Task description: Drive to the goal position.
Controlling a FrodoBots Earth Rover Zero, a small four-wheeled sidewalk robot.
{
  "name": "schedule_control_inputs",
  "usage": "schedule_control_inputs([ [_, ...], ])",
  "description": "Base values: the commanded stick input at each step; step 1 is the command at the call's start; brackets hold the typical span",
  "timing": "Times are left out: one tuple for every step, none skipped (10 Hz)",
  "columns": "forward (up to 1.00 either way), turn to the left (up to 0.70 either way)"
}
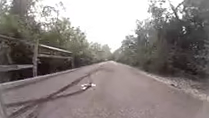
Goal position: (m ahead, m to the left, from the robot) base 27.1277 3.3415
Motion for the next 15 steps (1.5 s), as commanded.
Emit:
schedule_control_inputs([
  [0.70,0.00],
  [0.70,0.00],
  [0.70,0.00],
  [0.70,0.00],
  [0.70,0.00],
  [0.70,0.00],
  [0.70,0.00],
  [0.70,0.00],
  [0.70,0.00],
  [0.70,0.00],
  [0.70,-0.08],
  [0.70,-0.13],
  [0.70,-0.18],
  [0.70,-0.22],
  [0.70,-0.25],
])
